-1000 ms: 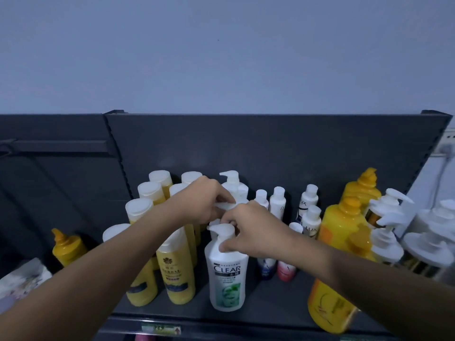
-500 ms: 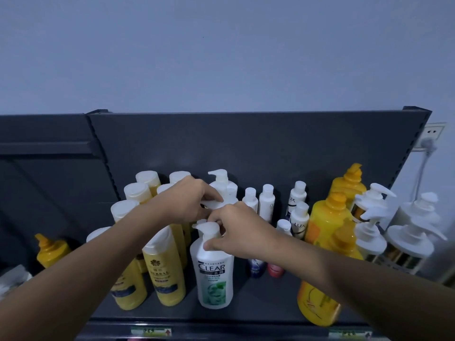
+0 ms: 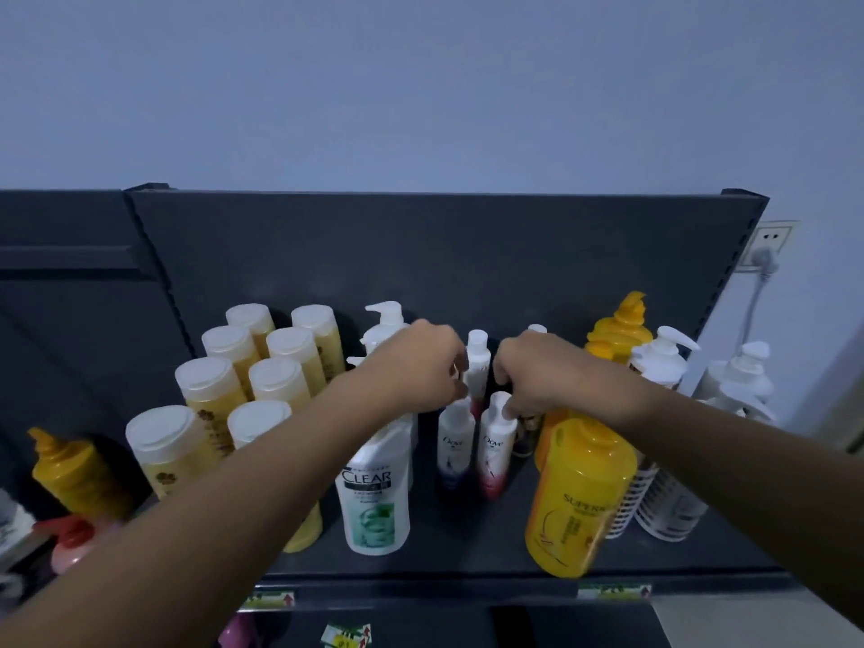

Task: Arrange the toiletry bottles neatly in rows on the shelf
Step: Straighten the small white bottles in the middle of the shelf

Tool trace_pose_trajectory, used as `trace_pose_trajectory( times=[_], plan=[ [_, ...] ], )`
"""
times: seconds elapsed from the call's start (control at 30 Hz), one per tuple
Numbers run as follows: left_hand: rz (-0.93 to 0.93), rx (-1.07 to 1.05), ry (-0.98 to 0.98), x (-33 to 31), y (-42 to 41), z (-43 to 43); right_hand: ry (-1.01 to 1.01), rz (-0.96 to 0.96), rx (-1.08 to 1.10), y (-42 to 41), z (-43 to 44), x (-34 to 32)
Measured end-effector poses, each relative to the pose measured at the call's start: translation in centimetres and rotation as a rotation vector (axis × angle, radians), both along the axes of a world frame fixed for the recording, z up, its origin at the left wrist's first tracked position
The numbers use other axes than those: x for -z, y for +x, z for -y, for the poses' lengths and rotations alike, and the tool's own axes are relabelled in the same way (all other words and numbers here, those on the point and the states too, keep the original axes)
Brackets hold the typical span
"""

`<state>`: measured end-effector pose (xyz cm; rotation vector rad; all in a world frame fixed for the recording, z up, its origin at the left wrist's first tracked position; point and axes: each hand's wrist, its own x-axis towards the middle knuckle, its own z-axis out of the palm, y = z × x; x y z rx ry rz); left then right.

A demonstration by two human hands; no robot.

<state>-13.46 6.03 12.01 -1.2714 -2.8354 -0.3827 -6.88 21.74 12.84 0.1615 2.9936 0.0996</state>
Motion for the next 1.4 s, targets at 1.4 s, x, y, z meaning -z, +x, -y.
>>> trace_pose_trajectory(
  times=[1.4],
  plan=[
    [-0.217,-0.033,-0.310,1.2,3.9,-0.5,-0.172,-0.148,-0.099,4.2,-1.4,-4.7]
  ],
)
